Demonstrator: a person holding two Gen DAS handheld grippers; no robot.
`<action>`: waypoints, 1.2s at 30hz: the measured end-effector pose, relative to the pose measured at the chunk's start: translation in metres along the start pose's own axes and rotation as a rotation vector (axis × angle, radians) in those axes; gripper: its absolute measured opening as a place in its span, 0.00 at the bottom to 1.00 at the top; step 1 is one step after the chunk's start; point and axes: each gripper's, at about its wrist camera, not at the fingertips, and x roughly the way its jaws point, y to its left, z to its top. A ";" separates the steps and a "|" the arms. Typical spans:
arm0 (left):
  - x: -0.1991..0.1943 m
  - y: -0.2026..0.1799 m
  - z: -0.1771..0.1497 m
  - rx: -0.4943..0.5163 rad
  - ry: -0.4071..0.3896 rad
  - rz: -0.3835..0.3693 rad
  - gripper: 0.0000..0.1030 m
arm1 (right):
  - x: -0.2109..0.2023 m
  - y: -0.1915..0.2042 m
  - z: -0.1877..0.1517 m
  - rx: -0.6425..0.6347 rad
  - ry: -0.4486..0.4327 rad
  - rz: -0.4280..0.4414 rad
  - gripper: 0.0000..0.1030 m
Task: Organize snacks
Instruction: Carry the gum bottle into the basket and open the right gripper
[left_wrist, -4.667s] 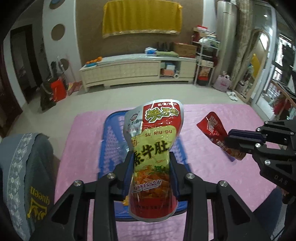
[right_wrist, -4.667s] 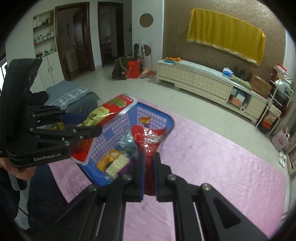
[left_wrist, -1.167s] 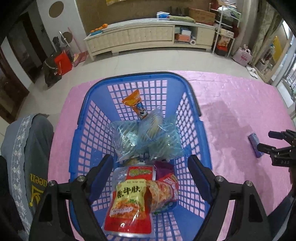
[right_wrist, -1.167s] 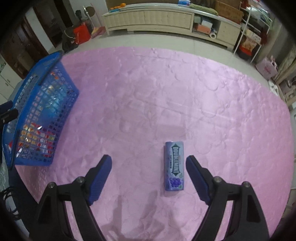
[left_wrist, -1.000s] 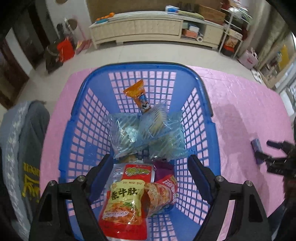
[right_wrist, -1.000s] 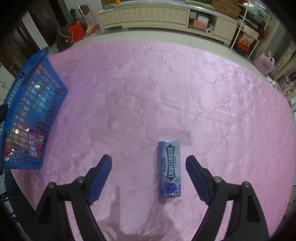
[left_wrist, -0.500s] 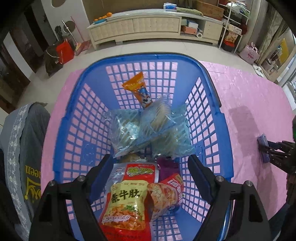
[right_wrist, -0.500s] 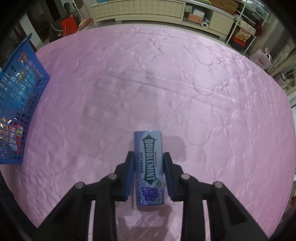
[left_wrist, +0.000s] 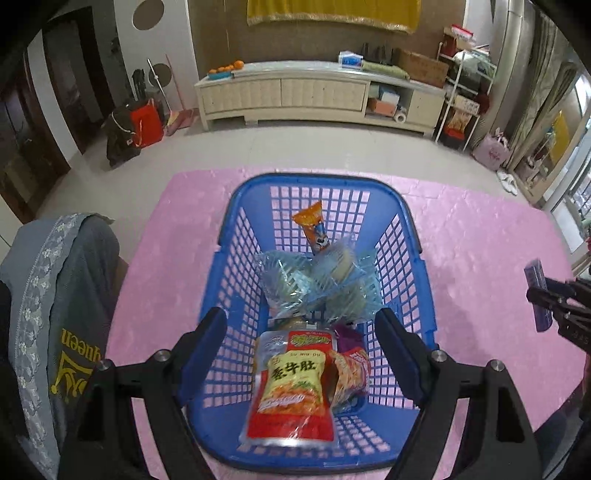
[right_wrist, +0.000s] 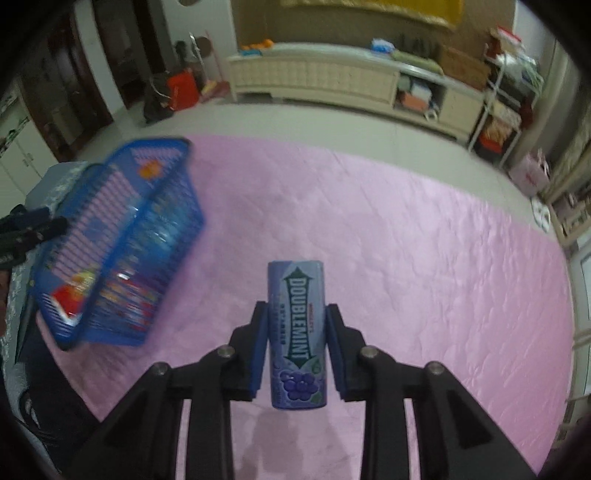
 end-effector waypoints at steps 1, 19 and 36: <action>-0.004 0.002 -0.001 0.006 -0.008 0.001 0.79 | -0.007 0.009 0.005 -0.009 -0.016 0.010 0.33; -0.028 0.033 -0.019 0.111 -0.069 -0.004 0.79 | -0.002 0.130 0.050 -0.131 -0.048 0.114 0.33; 0.000 0.049 -0.018 0.098 -0.083 -0.066 0.79 | 0.059 0.171 0.058 -0.184 0.058 0.062 0.34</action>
